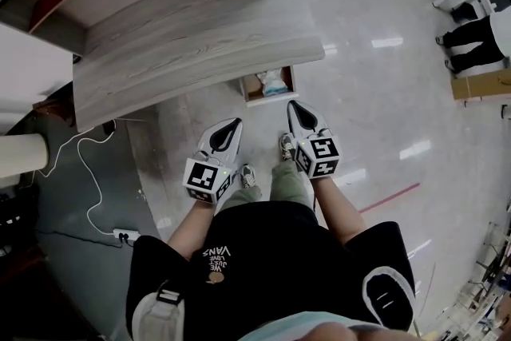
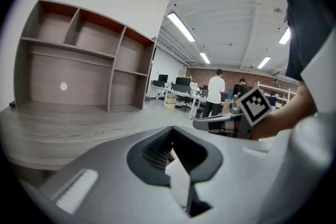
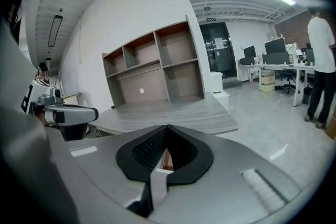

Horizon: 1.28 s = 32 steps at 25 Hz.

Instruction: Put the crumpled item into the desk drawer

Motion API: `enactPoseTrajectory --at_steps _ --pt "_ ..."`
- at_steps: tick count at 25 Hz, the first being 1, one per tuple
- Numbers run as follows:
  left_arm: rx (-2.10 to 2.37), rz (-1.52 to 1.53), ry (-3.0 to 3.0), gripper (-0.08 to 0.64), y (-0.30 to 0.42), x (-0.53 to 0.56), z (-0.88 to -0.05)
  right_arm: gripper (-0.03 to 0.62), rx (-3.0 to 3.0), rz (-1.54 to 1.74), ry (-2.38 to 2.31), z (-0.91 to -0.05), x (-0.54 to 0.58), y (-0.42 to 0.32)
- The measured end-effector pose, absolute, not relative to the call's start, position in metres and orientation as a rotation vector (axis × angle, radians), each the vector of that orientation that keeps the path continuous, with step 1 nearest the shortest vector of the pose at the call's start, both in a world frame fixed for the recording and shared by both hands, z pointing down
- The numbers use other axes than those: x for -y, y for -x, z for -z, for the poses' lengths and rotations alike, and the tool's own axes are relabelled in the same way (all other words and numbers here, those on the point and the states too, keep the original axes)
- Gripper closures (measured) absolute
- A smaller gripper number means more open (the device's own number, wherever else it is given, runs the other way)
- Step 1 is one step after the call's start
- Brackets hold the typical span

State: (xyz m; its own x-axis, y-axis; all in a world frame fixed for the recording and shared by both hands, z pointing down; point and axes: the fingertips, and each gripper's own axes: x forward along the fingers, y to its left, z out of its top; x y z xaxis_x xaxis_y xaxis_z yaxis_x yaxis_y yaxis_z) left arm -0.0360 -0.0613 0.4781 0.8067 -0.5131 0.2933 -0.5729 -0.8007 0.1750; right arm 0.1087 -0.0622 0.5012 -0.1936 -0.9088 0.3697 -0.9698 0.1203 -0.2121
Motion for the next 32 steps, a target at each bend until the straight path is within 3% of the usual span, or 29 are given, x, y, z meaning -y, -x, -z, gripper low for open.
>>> enactPoseTrajectory --at_steps 32 --pt "0.925 -0.272 -2.810 0.507 0.074 0.047 -0.421 0.589 2.434 -0.431 -1.820 -0.400 0.023 -0.069"
